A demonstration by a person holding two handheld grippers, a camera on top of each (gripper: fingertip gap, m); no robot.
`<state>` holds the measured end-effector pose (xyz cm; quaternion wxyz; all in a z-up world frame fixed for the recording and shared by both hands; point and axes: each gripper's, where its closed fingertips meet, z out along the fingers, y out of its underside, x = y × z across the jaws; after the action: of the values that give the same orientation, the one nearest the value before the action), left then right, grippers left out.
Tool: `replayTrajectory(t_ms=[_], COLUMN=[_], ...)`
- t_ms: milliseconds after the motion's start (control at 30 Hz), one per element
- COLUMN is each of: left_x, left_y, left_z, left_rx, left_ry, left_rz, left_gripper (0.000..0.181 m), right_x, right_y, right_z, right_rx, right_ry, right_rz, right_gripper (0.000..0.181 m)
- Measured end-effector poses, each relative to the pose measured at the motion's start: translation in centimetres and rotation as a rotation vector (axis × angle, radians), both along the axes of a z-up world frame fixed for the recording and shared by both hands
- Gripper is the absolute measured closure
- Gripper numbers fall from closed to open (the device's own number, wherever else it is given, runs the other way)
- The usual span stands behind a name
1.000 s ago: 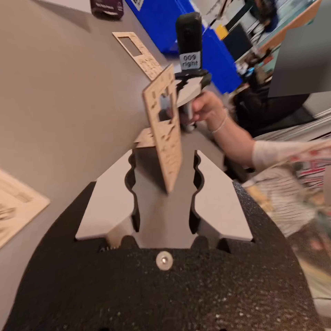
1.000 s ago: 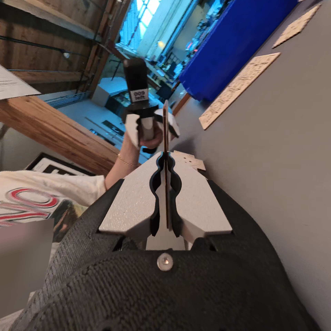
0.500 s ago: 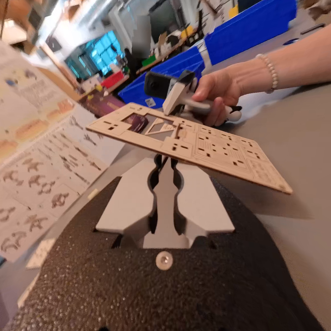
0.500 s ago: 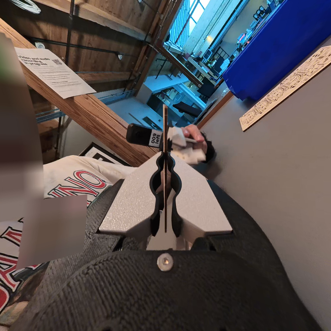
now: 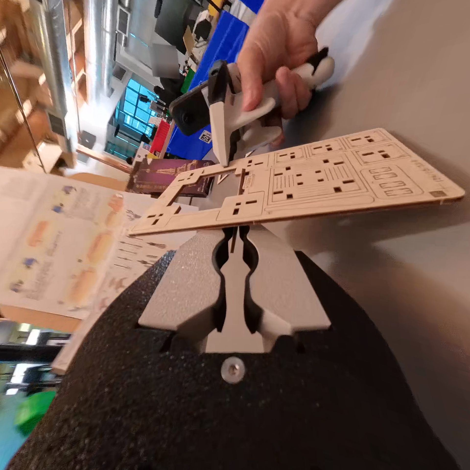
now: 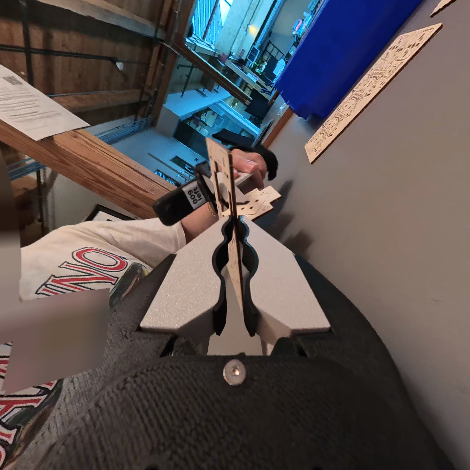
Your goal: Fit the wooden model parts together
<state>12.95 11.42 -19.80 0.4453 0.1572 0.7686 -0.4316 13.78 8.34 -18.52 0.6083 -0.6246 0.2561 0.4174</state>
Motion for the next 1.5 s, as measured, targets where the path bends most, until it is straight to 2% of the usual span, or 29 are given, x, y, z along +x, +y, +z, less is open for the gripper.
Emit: replayTrajectory(t_ms=[100,167,300,433,600,733,933,1100,1133,1167,1267,1367,1400,1500], left_x=[1.2,1.7,3.1,4.0,4.7,5.7,9.2,12.6,12.9,13.1,13.7,14.3,14.5,15.2], left_y=[0.8,1.4,2.3,1.7,0.1,0.1,-0.3,1.0,1.3,1.6,1.9,2.6,3.0,4.9], left_z=[0.3,0.8,-1.2,-2.6,-3.4,-3.7,-4.0,-5.3,-5.6,-5.8,-4.8,-3.8,-3.4,-2.0], left_rx=[-0.15,-0.197,0.038,0.261,0.363,0.33,0.4,0.502,0.512,0.517,0.462,0.473,0.477,0.458], left_ry=[0.126,0.13,-0.045,-0.209,-0.239,-0.174,-0.286,-0.223,-0.195,-0.157,-0.121,-0.053,-0.031,0.057], left_rz=[0.089,0.112,0.157,0.106,-0.001,-0.042,-0.083,-0.07,-0.069,-0.062,-0.035,0.008,0.029,0.124], left_gripper=[0.181,0.181,0.181,0.181,0.181,0.181,0.181,0.179,0.174,0.158,0.132,0.103,0.097,0.096], right_x=[-0.6,-1.1,-0.9,0.0,-0.3,1.8,1.2,1.1,1.2,1.3,1.7,2.2,2.3,2.6], right_y=[0.1,0.3,0.1,-0.9,-2.3,-2.5,-1.9,-1.6,-1.6,-1.6,-1.6,-1.6,-1.7,-1.7], right_z=[-0.1,-0.3,0.1,1.5,0.9,0.4,-0.4,-1.1,-1.2,-1.2,-1.4,-1.5,-1.5,-1.5], right_rx=[-0.005,-0.022,0.008,0.109,0.063,0.037,-0.023,-0.074,-0.078,-0.082,-0.091,-0.093,-0.093,-0.097], right_ry=[-0.013,-0.05,-0.039,0.031,0.012,0.031,0.001,-0.023,-0.022,-0.02,-0.011,-0.003,-0.001,0.0], right_rz=[0.034,0.05,0.043,0.027,0.072,-0.05,-0.028,-0.032,-0.04,-0.046,-0.07,-0.098,-0.103,-0.125], right_gripper=[0.18,0.18,0.18,0.18,0.18,0.181,0.181,0.181,0.181,0.181,0.181,0.181,0.181,0.181])
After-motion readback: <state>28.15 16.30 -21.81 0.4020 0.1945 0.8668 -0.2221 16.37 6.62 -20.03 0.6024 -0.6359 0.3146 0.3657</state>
